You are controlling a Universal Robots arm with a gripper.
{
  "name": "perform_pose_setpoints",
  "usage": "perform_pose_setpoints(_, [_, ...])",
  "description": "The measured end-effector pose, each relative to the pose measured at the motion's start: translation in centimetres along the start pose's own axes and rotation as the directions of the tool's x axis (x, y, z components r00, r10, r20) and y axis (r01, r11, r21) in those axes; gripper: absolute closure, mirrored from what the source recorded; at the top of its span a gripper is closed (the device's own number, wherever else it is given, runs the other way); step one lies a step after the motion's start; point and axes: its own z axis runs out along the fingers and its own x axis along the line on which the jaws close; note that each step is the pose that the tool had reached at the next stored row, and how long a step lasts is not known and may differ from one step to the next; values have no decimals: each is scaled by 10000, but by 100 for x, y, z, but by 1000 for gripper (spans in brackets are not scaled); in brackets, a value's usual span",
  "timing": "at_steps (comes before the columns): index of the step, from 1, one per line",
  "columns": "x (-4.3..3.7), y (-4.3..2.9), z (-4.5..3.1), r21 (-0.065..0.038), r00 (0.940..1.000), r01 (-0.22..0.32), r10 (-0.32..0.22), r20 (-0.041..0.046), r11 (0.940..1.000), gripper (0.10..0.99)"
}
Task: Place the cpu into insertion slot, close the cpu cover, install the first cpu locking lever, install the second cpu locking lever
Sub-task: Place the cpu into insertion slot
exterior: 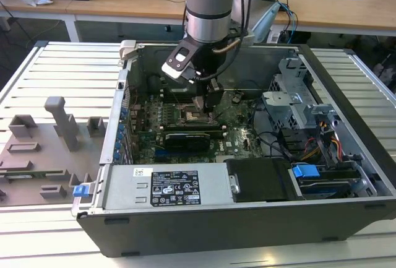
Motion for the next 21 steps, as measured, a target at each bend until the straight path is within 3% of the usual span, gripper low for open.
perform_pose_setpoints(7, [0,0,4,-23,9934,-1141,1141,75,9935,541])
perform_pose_setpoints(10, [0,0,7,-42,9817,-1897,1898,124,9818,541])
perform_pose_setpoints(14, [0,0,9,-61,9684,-2490,2490,162,9685,541])
perform_pose_setpoints(17, [0,-1,12,-83,9494,-3132,3133,202,9497,541])
perform_pose_setpoints(21, [0,-1,13,-102,9330,-3589,3591,229,9333,541])
